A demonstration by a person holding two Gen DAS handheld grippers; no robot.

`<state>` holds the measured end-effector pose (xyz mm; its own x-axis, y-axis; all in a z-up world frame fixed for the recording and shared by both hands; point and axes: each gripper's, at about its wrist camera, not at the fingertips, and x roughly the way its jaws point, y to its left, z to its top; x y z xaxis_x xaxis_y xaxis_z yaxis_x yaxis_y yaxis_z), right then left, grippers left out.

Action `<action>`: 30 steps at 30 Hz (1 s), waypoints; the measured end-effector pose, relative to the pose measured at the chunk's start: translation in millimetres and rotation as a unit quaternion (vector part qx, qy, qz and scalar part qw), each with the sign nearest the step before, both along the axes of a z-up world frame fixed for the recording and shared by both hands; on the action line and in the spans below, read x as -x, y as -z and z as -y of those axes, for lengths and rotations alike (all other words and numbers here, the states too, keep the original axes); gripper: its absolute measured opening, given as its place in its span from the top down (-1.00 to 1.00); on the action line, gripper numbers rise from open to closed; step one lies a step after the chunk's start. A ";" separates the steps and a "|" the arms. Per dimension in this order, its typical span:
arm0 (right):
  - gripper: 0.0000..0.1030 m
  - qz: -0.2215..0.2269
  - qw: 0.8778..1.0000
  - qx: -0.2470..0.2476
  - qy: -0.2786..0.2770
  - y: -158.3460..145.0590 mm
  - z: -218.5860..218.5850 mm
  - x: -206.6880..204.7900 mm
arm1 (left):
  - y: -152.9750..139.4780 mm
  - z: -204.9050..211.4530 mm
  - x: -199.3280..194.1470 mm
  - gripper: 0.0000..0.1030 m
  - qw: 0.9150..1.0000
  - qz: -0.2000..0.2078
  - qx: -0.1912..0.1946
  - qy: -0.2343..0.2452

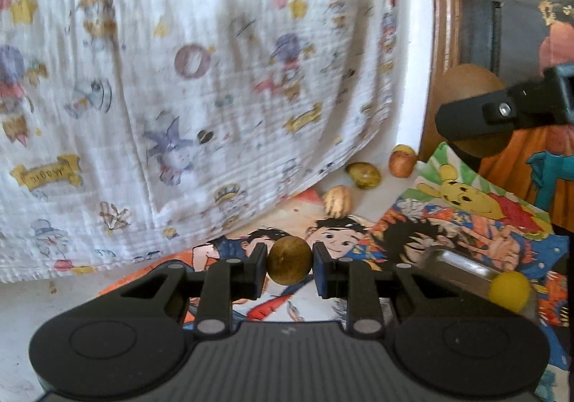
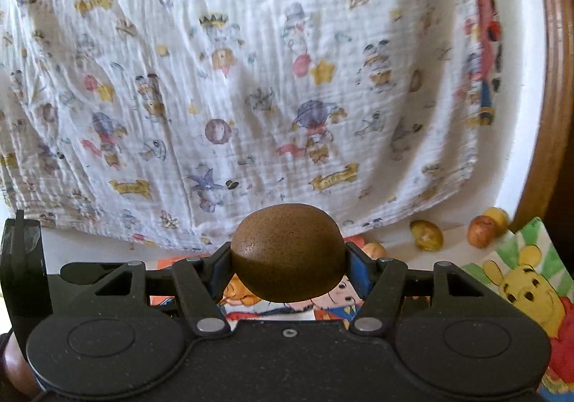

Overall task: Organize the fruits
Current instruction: 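Carry the small brown fruit and the kiwi toward the metal tray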

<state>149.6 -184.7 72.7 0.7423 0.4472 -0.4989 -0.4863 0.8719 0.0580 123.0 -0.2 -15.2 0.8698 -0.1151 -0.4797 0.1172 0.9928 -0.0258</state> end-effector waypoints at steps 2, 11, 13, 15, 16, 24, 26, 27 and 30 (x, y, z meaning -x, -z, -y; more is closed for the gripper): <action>-0.28 0.004 1.000 -0.002 0.007 -4.1 8.1 15.7 | -7.0 7.2 10.0 0.43 1.000 0.005 -0.004 0.008; -0.28 0.007 0.999 -0.021 0.039 -3.9 46.3 75.1 | -24.3 32.3 45.1 0.43 0.999 0.020 -0.016 0.027; -0.28 0.006 0.999 -0.022 0.045 -2.8 53.4 84.5 | -24.3 38.2 51.0 0.43 0.999 0.019 -0.018 0.031; -0.28 0.006 0.998 -0.024 0.052 -2.0 60.5 92.7 | -23.3 42.6 54.8 0.43 0.999 0.018 -0.018 0.035; -0.28 0.006 0.998 -0.025 0.055 -1.8 64.2 96.9 | -23.0 45.3 57.0 0.43 0.999 0.017 -0.019 0.037; -0.28 0.010 0.996 -0.032 0.078 -0.5 84.2 115.1 | -18.5 53.8 64.2 0.43 0.999 0.010 -0.020 0.046; -0.28 0.010 0.996 -0.033 0.085 1.0 88.6 115.4 | -15.4 52.3 63.2 0.43 0.999 0.006 -0.020 0.044; -0.28 0.009 0.996 -0.033 0.088 1.9 90.5 115.2 | -13.5 51.1 62.6 0.43 0.999 0.004 -0.020 0.042; -0.28 0.007 0.995 -0.033 0.096 5.6 96.1 111.4 | -5.3 46.2 58.2 0.43 0.999 -0.006 -0.021 0.037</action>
